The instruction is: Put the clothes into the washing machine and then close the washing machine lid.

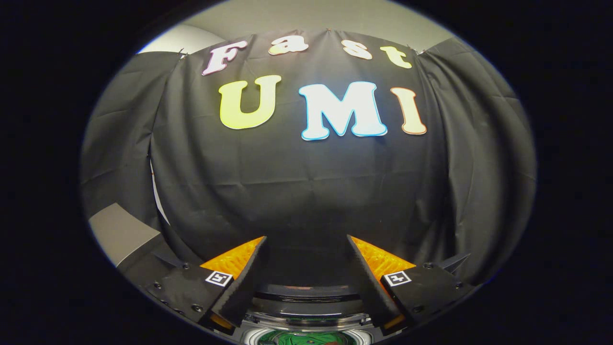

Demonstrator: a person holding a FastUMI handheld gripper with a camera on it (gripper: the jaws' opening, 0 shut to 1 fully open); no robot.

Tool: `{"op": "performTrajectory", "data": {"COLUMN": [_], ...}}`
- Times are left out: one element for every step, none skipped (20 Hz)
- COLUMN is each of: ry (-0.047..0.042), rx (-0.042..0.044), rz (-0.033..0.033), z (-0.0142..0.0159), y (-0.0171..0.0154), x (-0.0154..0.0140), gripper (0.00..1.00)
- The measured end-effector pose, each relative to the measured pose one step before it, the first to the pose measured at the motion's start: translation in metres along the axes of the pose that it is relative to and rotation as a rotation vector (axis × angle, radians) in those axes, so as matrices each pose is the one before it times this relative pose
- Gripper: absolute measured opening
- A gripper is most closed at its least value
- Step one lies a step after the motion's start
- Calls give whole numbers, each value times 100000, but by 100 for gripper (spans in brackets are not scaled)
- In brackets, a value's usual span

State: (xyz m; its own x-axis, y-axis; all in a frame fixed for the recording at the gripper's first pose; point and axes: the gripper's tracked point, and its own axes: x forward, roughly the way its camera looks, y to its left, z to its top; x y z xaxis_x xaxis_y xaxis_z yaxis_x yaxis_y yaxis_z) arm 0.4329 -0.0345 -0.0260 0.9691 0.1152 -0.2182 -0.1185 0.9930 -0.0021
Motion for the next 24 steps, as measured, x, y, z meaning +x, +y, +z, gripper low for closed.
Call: {"op": "performTrajectory", "data": {"ry": [-811, -679, -666, -681, -500, -416, -413, -126, -180, 112, 75, 1, 57, -222, -83, -167, -62, -60, 27, -23, 136, 187, 232, 391], "rx": [257, 65, -46, -86, -125, -73, 10, 9, -185, -56, 104, 35, -134, 26, 91, 15, -38, 8, 55, -38, -56, -23, 6, 44], "rz": [26, -201, -449, -374, -179, -35, -117, -308, -306, -253, -233, -385, -376, -393, -346, -313, -211, -146, -128, -112, -147, -162, -172, -253], "z": [39, -39, -83, 87, -18, -24, -514, -614, -738, -327, -126, -6, -38, -66, -201, -131, -151, -278, -258, -290, -264, -191, -236, -268], "y": [-4, 54, -38, 0, 49, 62, 120, 37, -33, 81, 64, -34, -83, 23, -10, -7, -31, 20, -20, 9, -35, -46, -8, -2], "x": [-15, -442, -332, -274, -398, -453, -989, -1115, -1244, -838, -196, -360, -46, -328, -204, -390, -344, -416, -352, -412, -299, -384, -385, -410], "gripper": [99, 99, 99, 99, 98, 98, 99, 99, 99, 98, 98, 98, 98, 98, 98, 98, 99, 99, 99, 99, 98, 98, 98, 98]}}
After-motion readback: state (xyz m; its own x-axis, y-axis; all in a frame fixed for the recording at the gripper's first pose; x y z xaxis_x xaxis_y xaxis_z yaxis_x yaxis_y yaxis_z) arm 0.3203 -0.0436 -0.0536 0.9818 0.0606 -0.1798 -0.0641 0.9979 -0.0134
